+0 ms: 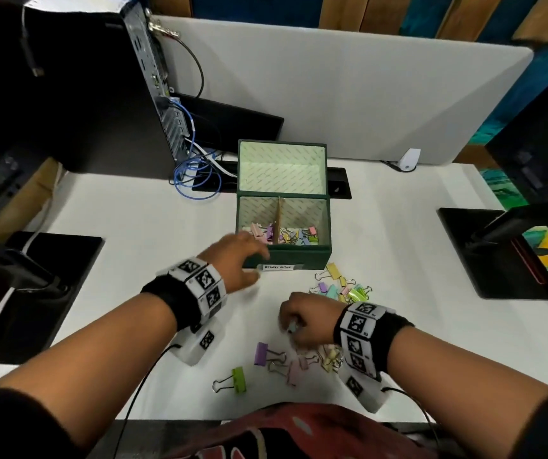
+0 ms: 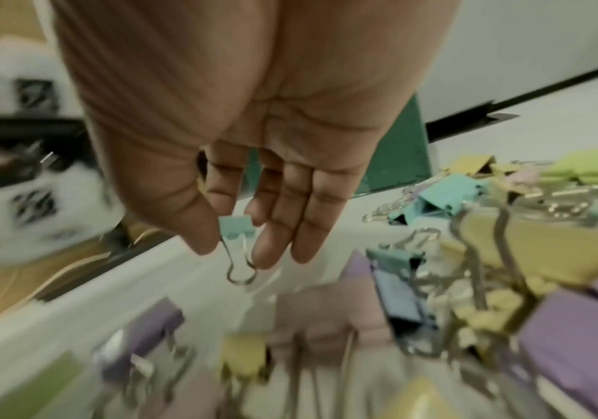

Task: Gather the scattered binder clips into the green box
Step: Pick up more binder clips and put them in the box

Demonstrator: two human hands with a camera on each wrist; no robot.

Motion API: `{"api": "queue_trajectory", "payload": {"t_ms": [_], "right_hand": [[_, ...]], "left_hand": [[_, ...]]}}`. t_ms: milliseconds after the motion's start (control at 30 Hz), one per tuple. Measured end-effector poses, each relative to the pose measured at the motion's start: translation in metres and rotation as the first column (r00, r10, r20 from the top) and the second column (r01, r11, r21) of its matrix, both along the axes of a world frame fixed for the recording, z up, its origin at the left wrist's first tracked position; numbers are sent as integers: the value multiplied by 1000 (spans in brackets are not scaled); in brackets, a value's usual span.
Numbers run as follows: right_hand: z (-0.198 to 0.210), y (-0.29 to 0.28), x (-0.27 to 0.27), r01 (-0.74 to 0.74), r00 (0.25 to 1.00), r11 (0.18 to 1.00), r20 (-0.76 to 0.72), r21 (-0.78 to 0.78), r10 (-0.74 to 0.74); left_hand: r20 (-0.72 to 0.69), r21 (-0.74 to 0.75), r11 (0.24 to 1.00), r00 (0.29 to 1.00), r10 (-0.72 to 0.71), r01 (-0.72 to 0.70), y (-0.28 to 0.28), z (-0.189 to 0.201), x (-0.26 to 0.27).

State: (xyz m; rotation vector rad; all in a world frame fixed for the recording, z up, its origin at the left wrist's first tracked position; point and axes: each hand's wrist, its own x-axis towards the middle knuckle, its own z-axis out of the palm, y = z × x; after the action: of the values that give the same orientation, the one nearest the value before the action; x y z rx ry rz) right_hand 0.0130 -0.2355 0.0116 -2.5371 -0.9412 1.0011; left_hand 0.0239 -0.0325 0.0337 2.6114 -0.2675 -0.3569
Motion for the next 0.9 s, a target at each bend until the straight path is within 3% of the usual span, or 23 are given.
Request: {"api": "queue_trajectory", "payload": {"t_ms": [100,167,267,367,467,533,733,900], "right_hand": [[5,-6,11,173,985,976,-30,131,-171],[9,-7,17,286,958,934,-62,216,-279],[19,-4,29,418,907,852,-85,316,-413],[32,1,47,540,817,716,-72,442,-572],[40,3,66,588,723,577,-50,567,-689],[40,1,71,598,703,545,-58,588,-709],[22,-14,53,437,842,754,72,489,-535],[12,-21,23,103,988,976,94,190,-123]], "left_hand": [[-246,3,975,945,-216,224,-9,-16,-29],[-333,67,940,896,-293,333,-18,-31,-45],[-345,160,894,872,-347,419,-28,-48,-58],[-331,173,889,875,-352,423,-32,-52,-59],[-313,155,900,884,-347,408,-34,-51,-58],[-312,159,907,891,-329,390,-32,-51,-57],[-222,127,956,947,-232,264,-16,-32,-37],[74,60,998,997,-38,34,0,9,-4]]}}
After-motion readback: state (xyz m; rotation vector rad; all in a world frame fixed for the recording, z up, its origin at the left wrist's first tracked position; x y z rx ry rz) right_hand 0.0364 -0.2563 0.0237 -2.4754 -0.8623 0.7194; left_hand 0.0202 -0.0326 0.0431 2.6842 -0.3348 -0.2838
